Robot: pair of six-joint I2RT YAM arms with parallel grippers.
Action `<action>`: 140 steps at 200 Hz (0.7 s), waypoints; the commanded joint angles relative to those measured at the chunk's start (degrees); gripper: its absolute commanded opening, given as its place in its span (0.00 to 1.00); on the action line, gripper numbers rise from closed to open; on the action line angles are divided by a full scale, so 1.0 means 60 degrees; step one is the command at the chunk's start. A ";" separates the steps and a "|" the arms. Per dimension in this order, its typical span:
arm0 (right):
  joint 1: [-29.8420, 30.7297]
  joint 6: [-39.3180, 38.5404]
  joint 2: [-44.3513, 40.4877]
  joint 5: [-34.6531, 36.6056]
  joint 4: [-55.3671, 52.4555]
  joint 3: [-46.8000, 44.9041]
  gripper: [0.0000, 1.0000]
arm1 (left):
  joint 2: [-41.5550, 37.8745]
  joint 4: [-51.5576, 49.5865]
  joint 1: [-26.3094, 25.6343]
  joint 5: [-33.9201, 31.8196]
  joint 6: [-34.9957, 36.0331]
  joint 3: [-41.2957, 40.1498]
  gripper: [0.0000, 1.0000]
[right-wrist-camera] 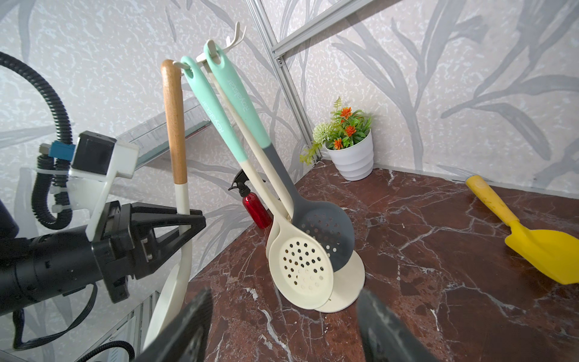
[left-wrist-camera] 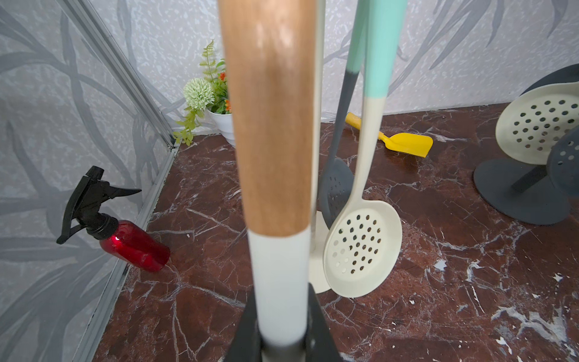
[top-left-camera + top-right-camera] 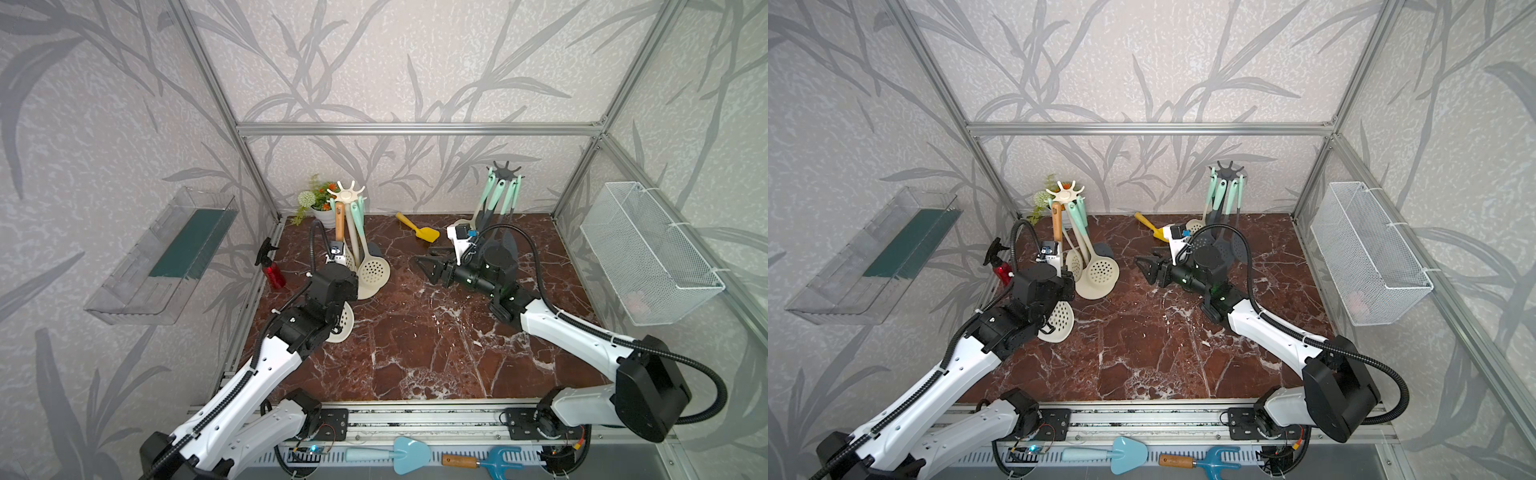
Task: Hang the skimmer on the kitchen utensil rack
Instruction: Hang the skimmer on the rack.
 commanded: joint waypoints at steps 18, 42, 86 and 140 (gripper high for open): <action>-0.0027 -0.0009 -0.0018 -0.0207 0.0317 0.0098 0.73 | -0.0049 -0.0271 0.0124 0.0067 -0.0403 0.0352 0.00; -0.0024 0.0016 0.0011 -0.0266 0.0299 0.0141 0.73 | -0.0014 -0.0291 0.0151 0.0194 -0.0360 0.0390 0.00; -0.0036 -0.0068 -0.0094 -0.0285 0.0102 0.0131 0.73 | 0.0474 -0.0821 0.0203 0.0584 -0.0483 0.0615 0.00; -0.0036 -0.0112 -0.0288 -0.0244 0.0001 0.0039 0.74 | 0.0789 -0.1716 0.0247 0.0951 -0.0641 0.0934 0.04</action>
